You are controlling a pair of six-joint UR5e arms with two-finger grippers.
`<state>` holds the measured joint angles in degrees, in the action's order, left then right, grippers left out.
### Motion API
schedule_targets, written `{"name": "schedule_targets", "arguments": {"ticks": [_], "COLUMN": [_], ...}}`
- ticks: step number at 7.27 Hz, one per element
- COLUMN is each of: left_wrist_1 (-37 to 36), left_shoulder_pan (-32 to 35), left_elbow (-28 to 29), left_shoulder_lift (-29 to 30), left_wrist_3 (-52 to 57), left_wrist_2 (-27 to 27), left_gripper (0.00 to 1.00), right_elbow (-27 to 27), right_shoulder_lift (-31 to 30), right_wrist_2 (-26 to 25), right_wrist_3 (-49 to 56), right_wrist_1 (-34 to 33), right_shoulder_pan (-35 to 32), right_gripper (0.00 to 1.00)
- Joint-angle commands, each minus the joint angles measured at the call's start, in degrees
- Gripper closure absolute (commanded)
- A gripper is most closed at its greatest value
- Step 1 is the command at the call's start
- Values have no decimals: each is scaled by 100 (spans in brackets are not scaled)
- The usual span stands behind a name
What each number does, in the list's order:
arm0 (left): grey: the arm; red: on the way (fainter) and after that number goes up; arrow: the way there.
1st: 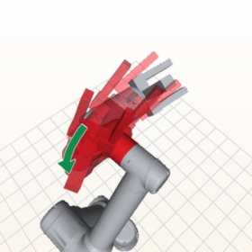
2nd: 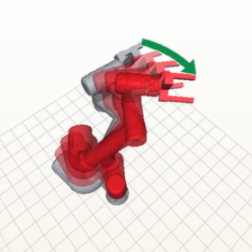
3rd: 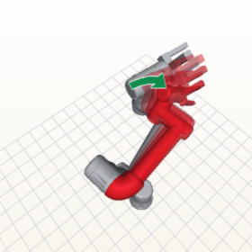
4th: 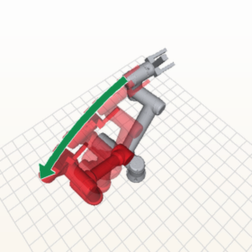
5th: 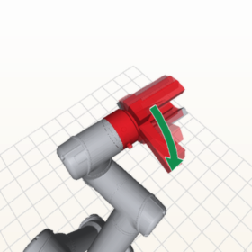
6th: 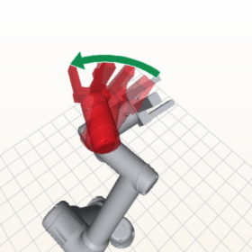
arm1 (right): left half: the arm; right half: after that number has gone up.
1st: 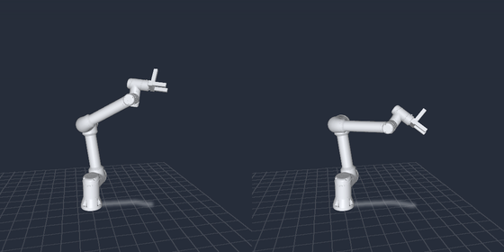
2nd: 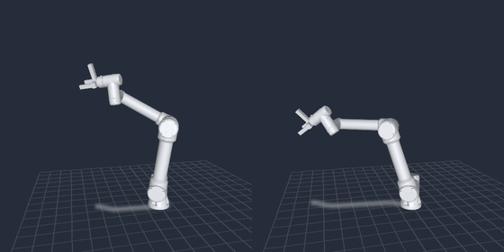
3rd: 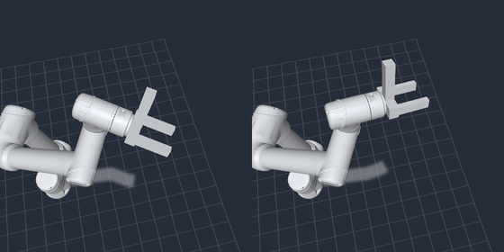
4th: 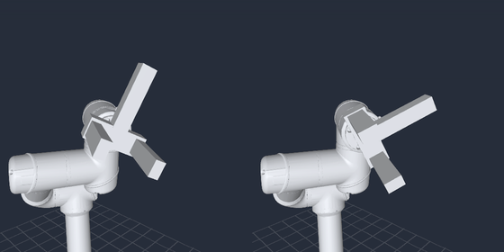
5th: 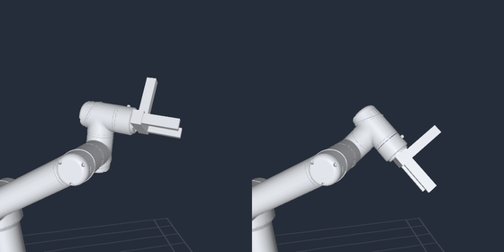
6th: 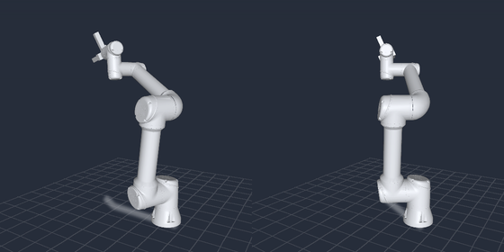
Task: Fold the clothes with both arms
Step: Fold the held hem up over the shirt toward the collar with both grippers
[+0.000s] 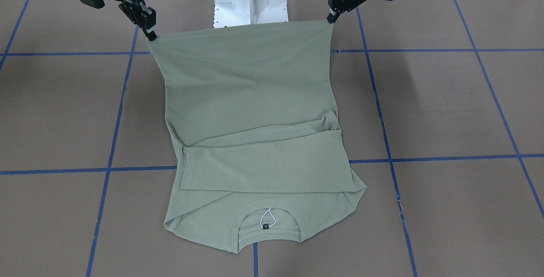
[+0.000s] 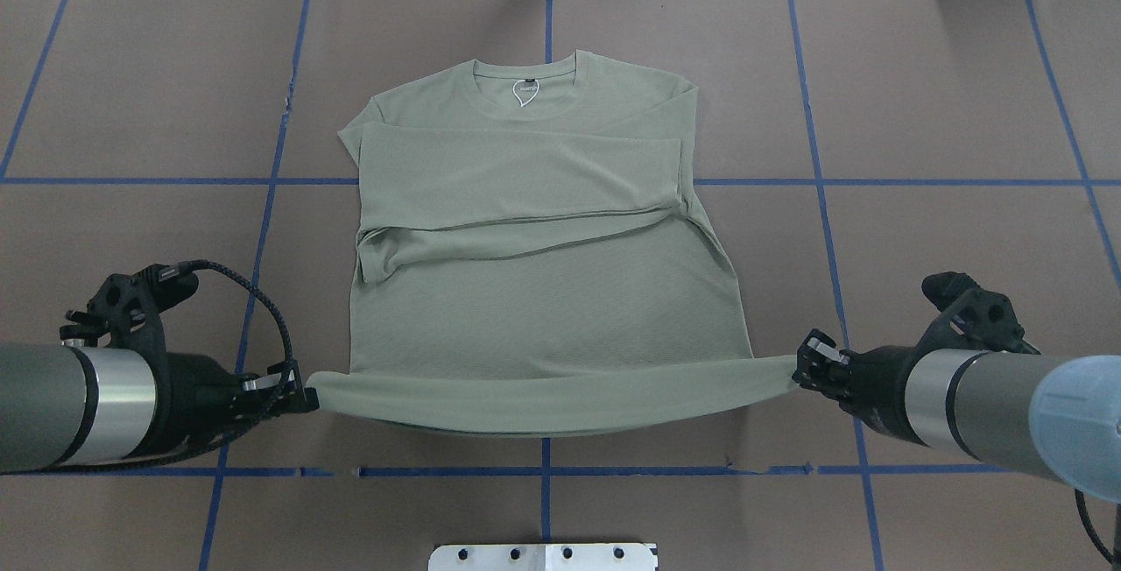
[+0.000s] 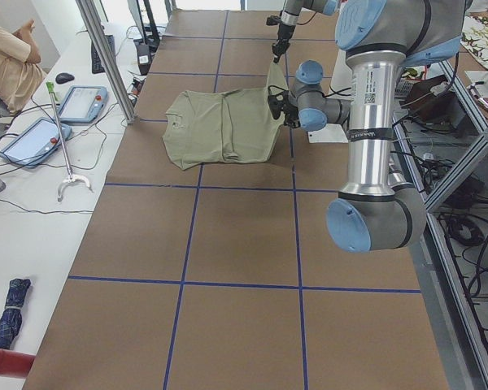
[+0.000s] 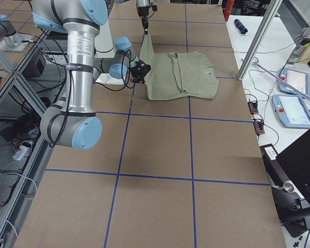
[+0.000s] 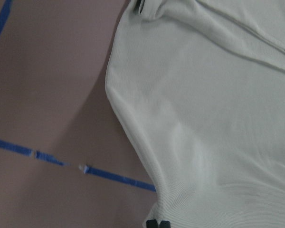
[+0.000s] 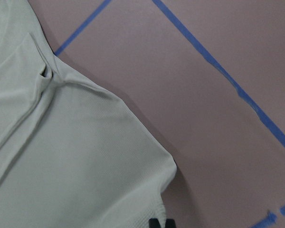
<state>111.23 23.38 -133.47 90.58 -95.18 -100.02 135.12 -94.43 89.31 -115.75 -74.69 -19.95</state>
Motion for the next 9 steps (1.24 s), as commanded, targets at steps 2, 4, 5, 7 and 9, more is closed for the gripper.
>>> {"name": "schedule_targets", "arguments": {"ticks": [2,4,5,7,9], "left_wrist_1": [-13,-5,108,118,371], "left_shoulder_pan": [1421,1783,1836,2292,2434], "left_elbow": [1329,2557,2998,3413,3993], "left_shoulder_lift": [958,1993,2129,2384,2683], "left_wrist_3": [1422,1459,1606,2186,2311], "left_wrist_2": [-52,-35,-17,-8,0], "left_gripper": [100,100,100,100,100], "right_elbow": [-1114,-1810,-2196,-2998,-3733], "right_shoulder_lift": [1839,2402,2646,3271,3770], "right_wrist_2": [16,16,42,138,350], "right_wrist_3": [947,1535,1669,1722,2064], "right_wrist_1": [-1067,-1522,-1522,-1513,-1505], "right_shoulder_pan": [-991,-1335,-1441,-1791,-2074], "right_gripper": [100,100,100,100,100]}}
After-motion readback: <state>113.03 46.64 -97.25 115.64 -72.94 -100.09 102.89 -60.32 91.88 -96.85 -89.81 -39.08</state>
